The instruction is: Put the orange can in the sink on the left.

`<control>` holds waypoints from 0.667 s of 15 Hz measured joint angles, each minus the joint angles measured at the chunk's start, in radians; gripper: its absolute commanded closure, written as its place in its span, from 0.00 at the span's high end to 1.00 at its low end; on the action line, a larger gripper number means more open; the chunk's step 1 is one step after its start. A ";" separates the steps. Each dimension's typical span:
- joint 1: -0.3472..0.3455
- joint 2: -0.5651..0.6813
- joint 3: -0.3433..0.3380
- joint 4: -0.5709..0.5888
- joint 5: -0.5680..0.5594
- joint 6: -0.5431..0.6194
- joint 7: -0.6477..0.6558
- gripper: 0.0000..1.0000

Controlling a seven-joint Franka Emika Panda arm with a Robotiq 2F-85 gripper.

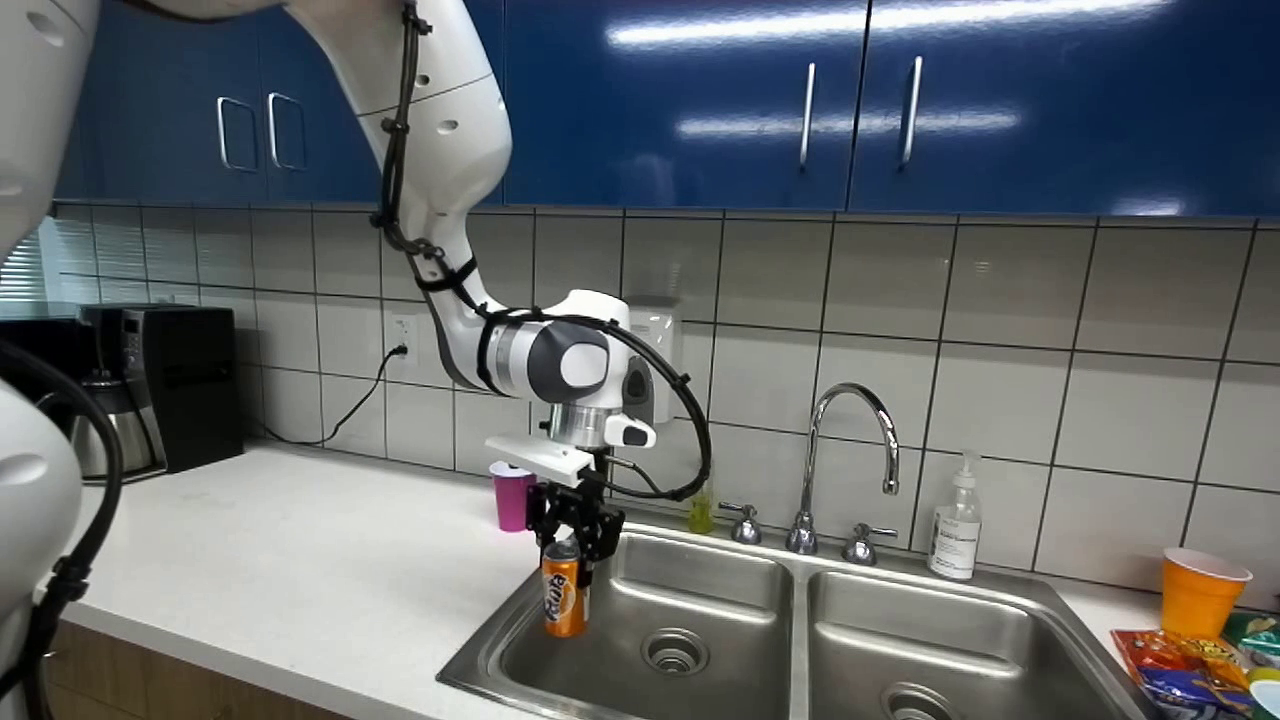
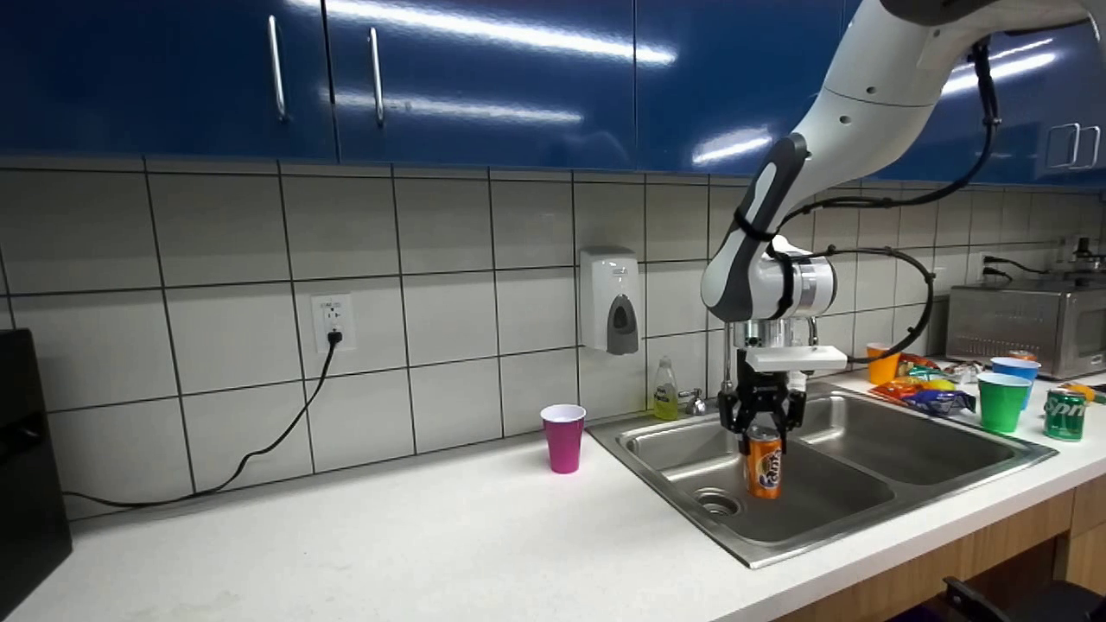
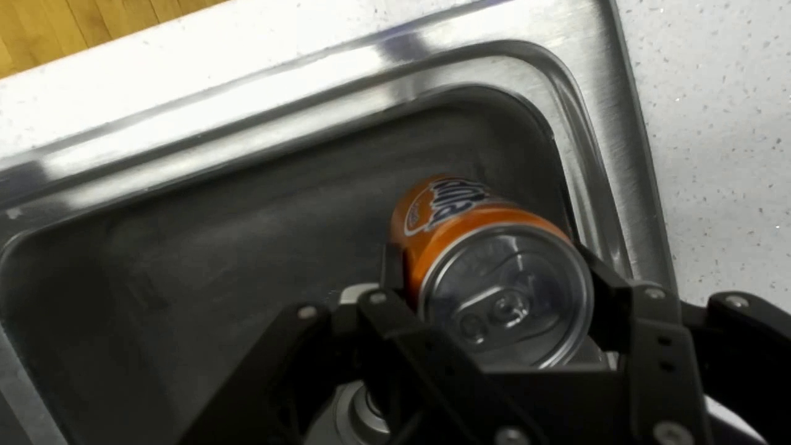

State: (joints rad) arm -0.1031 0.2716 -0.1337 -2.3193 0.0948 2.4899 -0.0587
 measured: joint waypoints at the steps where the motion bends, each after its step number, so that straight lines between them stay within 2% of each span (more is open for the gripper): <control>1: 0.000 0.014 0.000 0.009 0.000 0.007 0.000 0.39; 10: 0.000 0.158 0.010 0.108 0.022 0.042 0.000 0.39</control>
State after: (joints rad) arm -0.1031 0.4291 -0.1234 -2.2113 0.1170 2.5323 -0.0586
